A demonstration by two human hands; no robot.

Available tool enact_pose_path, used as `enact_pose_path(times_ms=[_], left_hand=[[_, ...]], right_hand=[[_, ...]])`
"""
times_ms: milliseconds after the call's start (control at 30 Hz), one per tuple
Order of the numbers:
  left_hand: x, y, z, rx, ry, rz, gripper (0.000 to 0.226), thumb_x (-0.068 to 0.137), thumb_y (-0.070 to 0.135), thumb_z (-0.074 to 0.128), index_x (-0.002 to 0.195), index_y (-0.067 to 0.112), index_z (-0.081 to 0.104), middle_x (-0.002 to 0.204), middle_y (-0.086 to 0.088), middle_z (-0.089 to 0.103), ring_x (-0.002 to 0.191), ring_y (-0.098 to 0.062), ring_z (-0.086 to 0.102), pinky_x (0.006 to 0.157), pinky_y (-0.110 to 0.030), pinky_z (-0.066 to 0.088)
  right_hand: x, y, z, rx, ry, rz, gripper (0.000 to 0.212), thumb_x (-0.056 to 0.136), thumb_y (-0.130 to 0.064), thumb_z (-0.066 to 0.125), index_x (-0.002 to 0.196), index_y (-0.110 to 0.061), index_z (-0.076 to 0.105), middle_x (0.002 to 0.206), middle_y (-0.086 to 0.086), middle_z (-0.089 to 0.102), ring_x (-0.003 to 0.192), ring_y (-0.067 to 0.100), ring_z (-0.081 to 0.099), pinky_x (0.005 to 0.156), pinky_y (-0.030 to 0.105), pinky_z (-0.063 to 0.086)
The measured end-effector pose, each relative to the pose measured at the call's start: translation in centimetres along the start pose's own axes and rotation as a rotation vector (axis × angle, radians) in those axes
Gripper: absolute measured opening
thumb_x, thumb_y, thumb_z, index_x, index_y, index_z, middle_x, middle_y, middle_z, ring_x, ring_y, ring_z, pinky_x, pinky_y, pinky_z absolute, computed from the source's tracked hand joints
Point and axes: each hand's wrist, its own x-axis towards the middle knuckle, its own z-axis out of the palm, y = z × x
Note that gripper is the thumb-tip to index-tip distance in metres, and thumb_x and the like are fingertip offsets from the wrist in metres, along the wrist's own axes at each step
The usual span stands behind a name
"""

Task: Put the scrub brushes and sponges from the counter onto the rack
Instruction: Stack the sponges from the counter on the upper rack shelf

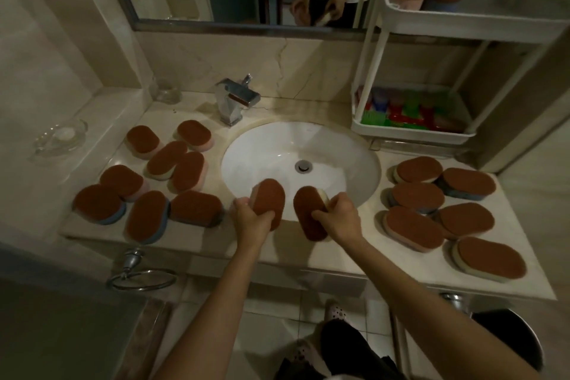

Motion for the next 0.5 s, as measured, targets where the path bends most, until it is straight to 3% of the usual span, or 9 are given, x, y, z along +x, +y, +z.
enact_pose_path(times_ms=[100, 233, 333, 400, 500], left_hand=[[-0.7, 3.7, 0.9, -0.091, -0.028, 0.055, 0.056, 0.079, 0.007, 0.067, 0.129, 0.011, 0.040, 0.131, -0.016, 0.049, 0.112, -0.030, 0.056, 0.082, -0.029, 0.049], [-2.1, 10.7, 3.6, -0.220, -0.145, 0.178, 0.046, 0.079, 0.006, 0.068, 0.116, 0.017, 0.043, 0.128, -0.013, 0.051, 0.104, -0.023, 0.055, 0.081, -0.026, 0.045], [-3.6, 15.9, 5.5, -0.330, -0.193, 0.282, 0.042, 0.080, 0.002, 0.066, 0.107, 0.019, 0.037, 0.116, -0.008, 0.055, 0.098, -0.020, 0.055, 0.082, -0.028, 0.046], [-4.5, 19.3, 6.7, -0.380, -0.219, 0.334, 0.042, 0.082, 0.003, 0.064, 0.113, 0.015, 0.036, 0.107, -0.003, 0.053, 0.094, -0.018, 0.054, 0.081, -0.028, 0.045], [-5.4, 23.9, 8.3, -0.381, -0.231, 0.404, 0.050, 0.084, 0.007, 0.063, 0.126, 0.009, 0.035, 0.104, -0.001, 0.050, 0.093, -0.016, 0.053, 0.079, -0.027, 0.043]], right_hand=[[0.5, -1.6, -3.5, 0.078, 0.068, -0.055, 0.026, 0.079, -0.018, 0.068, 0.086, -0.009, 0.044, 0.087, 0.010, 0.055, 0.083, 0.027, 0.056, 0.072, 0.036, 0.045], [1.5, -3.7, -9.7, 0.246, 0.202, -0.128, 0.019, 0.082, -0.016, 0.066, 0.083, -0.011, 0.047, 0.088, 0.013, 0.058, 0.086, 0.027, 0.059, 0.079, 0.041, 0.050], [2.7, -5.3, -14.1, 0.340, 0.316, -0.186, 0.022, 0.083, -0.015, 0.064, 0.076, -0.015, 0.044, 0.077, 0.006, 0.053, 0.073, 0.020, 0.055, 0.064, 0.030, 0.048], [3.4, -6.6, -17.0, 0.362, 0.385, -0.234, 0.025, 0.082, -0.014, 0.065, 0.071, -0.016, 0.043, 0.071, 0.001, 0.048, 0.067, 0.016, 0.050, 0.058, 0.023, 0.040], [4.6, -8.2, -21.0, 0.393, 0.474, -0.284, 0.024, 0.079, -0.015, 0.067, 0.071, -0.015, 0.044, 0.078, 0.006, 0.053, 0.073, 0.020, 0.052, 0.065, 0.030, 0.041]])
